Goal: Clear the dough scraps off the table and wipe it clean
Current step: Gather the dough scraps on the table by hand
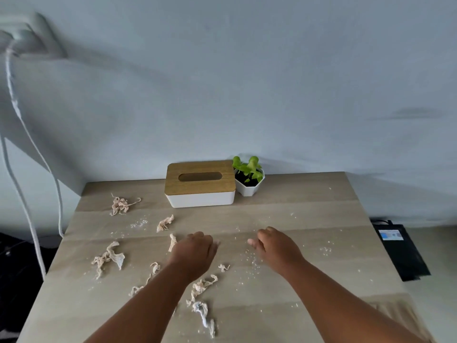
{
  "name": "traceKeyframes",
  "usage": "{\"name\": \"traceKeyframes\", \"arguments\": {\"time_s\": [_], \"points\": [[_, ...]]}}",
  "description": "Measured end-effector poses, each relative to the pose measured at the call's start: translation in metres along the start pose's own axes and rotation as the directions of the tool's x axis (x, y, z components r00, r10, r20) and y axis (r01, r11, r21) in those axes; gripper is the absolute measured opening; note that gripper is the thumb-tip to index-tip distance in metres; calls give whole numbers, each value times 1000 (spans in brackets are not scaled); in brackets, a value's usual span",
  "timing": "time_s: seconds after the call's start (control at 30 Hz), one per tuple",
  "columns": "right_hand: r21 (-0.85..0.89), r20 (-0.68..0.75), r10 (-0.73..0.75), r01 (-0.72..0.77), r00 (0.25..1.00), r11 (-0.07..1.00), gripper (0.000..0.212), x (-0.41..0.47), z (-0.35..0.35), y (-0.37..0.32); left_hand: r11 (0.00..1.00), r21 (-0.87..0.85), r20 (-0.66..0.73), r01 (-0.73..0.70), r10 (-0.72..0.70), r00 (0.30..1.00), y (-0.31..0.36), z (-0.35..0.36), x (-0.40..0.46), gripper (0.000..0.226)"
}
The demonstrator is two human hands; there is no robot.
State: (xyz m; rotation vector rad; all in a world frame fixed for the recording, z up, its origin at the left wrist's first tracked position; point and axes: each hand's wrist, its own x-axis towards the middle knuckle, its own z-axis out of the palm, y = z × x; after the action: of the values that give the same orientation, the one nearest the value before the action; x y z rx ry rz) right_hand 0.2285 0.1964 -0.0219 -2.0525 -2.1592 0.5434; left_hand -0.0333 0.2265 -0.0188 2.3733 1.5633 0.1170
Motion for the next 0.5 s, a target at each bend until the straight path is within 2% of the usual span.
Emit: {"name": "traceKeyframes", "arguments": {"time_s": [0.13, 0.23, 0.4, 0.5], "points": [[-11, -5, 2, -2, 1000, 1000, 30, -24, -10, 6, 998, 9, 2, -61, 61, 998, 19, -6, -4, 30], [-44, 19, 10, -9, 1000, 999, 18, -42, -13, 11, 997, 5, 57, -81, 81, 995, 32, -6, -5, 14], [-71, 7, 126, -125, 992, 990, 19, -73, -18, 20, 990, -50, 146, -135, 141, 979, 50, 8, -5, 22], [-51, -17, 186, -187, 982, 981, 16, -93, -18, 28, 979, -150, 154, -139, 162, 975, 63, 21, -4, 24]]}}
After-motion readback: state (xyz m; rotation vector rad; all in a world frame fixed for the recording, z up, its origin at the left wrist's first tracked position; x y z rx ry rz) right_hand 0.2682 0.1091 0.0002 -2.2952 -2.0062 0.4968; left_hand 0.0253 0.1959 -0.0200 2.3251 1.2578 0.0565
